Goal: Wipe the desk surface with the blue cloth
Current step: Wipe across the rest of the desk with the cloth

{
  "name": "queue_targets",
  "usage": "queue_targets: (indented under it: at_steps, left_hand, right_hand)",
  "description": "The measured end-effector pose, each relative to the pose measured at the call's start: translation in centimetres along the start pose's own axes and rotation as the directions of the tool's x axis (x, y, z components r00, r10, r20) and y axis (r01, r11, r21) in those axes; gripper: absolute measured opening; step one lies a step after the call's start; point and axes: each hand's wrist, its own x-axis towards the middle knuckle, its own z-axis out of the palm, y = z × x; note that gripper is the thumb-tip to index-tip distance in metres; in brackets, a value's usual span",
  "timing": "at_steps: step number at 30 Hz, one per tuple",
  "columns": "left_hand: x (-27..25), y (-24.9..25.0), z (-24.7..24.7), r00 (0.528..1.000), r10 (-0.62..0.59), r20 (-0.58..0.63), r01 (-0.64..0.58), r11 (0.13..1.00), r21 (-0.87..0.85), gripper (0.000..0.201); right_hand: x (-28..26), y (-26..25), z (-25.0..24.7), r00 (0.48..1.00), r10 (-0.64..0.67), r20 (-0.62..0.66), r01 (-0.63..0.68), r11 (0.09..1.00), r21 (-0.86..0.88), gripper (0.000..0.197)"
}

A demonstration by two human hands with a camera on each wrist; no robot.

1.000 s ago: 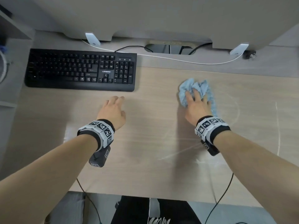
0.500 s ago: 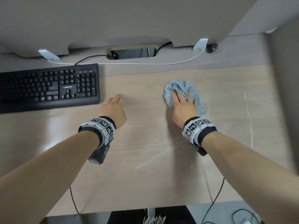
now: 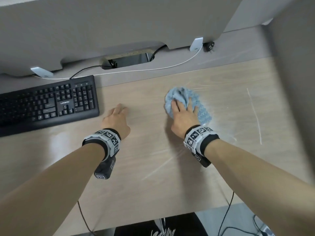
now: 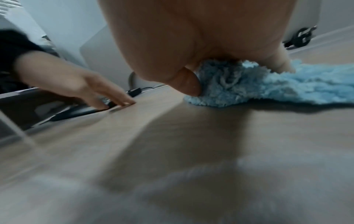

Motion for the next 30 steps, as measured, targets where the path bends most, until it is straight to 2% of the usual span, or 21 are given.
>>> queue_targets:
  at_steps: [2, 3, 5, 8, 12, 15, 17, 19, 22, 24, 27, 30]
  left_hand:
    - [0.0, -0.1, 0.1, 1.000, 0.007, -0.003, -0.007, 1.000, 0.012, 0.076]
    - [0.0, -0.1, 0.2, 1.000, 0.018, -0.008, -0.018, 1.000, 0.021, 0.076]
    - [0.0, -0.4, 0.5, 0.999, 0.043, -0.019, -0.042, 0.999, 0.032, 0.077]
    - [-0.3, -1.3, 0.9, 0.995, 0.102, -0.023, -0.101, 0.994, 0.028, 0.078]
    - [-0.4, -2.8, 1.2, 0.985, 0.168, -0.029, -0.168, 0.986, 0.013, 0.082]
    - [-0.9, -3.4, 2.1, 0.973, 0.219, -0.067, -0.218, 0.976, 0.023, 0.080]
    - [-1.6, -3.3, 2.5, 0.960, 0.271, -0.070, -0.268, 0.962, 0.048, 0.077]
    - [-2.3, -3.1, 2.9, 0.945, 0.323, -0.054, -0.320, 0.945, 0.061, 0.076]
    - [-3.2, -3.3, 3.4, 0.921, 0.389, 0.000, -0.387, 0.918, 0.085, 0.074]
    - [-3.6, -3.5, 3.9, 0.912, 0.408, 0.037, -0.409, 0.906, 0.108, 0.072]
    - [-3.8, -3.8, 4.1, 0.903, 0.426, 0.058, -0.430, 0.891, 0.147, 0.074]
    - [-3.6, -4.0, 4.2, 0.893, 0.446, 0.061, -0.449, 0.872, 0.196, 0.075]
  right_hand:
    - [-1.3, 0.8, 0.9, 0.999, -0.046, 0.012, 0.047, 0.999, -0.014, 0.095]
    - [-1.9, 1.9, 1.0, 1.000, -0.024, 0.005, 0.024, 1.000, -0.011, 0.095]
    - [-3.0, 4.5, 0.8, 0.996, 0.089, -0.016, -0.088, 0.996, 0.028, 0.093]
    - [-4.5, 7.1, 0.8, 0.962, 0.265, -0.058, -0.258, 0.960, 0.104, 0.090]
    - [-5.6, 4.5, 1.9, 0.932, 0.362, -0.032, -0.352, 0.921, 0.166, 0.090]
    - [-7.1, 0.7, 5.0, 0.963, 0.268, -0.035, -0.263, 0.959, 0.103, 0.090]
    - [-8.4, 0.0, 6.6, 0.975, 0.213, -0.067, -0.208, 0.976, 0.070, 0.089]
    - [-9.4, 1.0, 7.1, 0.958, 0.268, -0.104, -0.258, 0.961, 0.102, 0.087]
    - [-10.4, 2.9, 7.2, 0.905, 0.411, -0.109, -0.386, 0.901, 0.197, 0.087]
    - [-10.8, 2.4, 7.2, 0.887, 0.450, -0.104, -0.419, 0.879, 0.228, 0.087]
    - [-11.7, -1.8, 8.4, 0.904, 0.410, -0.121, -0.382, 0.902, 0.202, 0.085]
    - [-14.2, -6.4, 11.3, 0.972, 0.215, -0.099, -0.208, 0.975, 0.080, 0.086]
